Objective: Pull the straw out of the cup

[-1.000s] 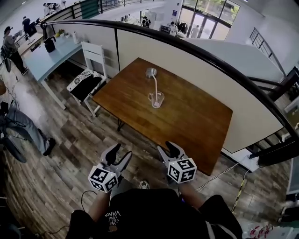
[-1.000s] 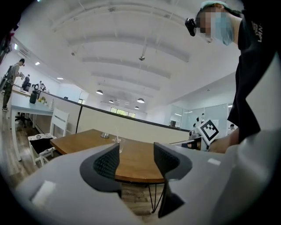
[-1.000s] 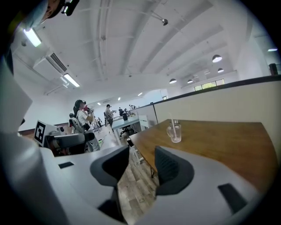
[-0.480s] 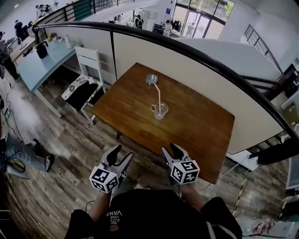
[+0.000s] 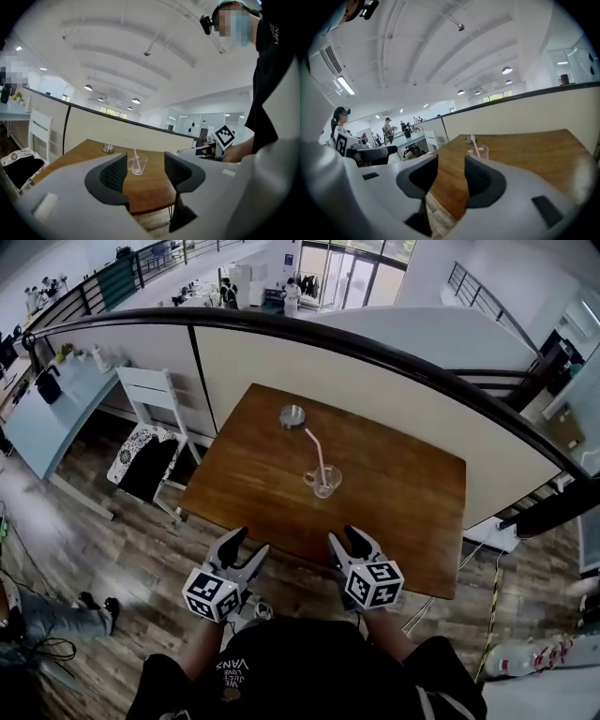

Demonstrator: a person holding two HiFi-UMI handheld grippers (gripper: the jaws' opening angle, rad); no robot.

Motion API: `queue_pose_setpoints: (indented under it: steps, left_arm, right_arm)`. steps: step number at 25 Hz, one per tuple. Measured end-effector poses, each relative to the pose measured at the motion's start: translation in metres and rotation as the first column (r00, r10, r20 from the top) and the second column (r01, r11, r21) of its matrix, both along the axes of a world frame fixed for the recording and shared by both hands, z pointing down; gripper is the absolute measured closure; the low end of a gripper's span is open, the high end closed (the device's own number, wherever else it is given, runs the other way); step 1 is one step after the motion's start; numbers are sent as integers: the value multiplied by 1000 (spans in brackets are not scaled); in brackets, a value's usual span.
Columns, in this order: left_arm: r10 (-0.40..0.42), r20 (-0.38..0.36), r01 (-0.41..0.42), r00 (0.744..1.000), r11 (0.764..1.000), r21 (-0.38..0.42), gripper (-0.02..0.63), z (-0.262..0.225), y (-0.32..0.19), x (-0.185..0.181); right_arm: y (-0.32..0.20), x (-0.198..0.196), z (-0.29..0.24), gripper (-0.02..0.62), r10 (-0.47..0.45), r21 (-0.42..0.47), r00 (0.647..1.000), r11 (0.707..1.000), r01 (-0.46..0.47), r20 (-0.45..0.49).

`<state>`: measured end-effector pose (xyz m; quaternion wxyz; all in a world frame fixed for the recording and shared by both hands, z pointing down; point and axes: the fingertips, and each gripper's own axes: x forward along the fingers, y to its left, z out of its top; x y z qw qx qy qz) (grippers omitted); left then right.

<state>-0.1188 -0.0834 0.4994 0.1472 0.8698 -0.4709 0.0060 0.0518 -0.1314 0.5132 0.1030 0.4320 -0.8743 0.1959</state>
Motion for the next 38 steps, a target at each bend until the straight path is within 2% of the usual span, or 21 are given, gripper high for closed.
queue_pose_setpoints:
  steps: [8,12,16,29,38]
  left_arm:
    - [138,4,-138,990,990,-15,373,12,-26,-24]
    - [156,-14,-156,988,987,-31,373,20,-39,-29]
    - [179,-22,-180,984,983,-43,373,27,-52,-16]
    - [87,-41,-90,995,994,-66,373,31,-123,31]
    - [19,-37,-22,999,996,-92,373,37,-151,36]
  right_arm:
    - [-13,-15,3,446,136,18,991,991,-136,-10]
    - [-17,-18,5,446,157,14,987,988,-156,-30]
    - [-33,-9,9,446,163,12,986,987,-163,-41]
    - [-133,20,12,446,40,5,997,999,-40,-71]
    - [-189,3,22,446,-68,-1,993,998,68,-93]
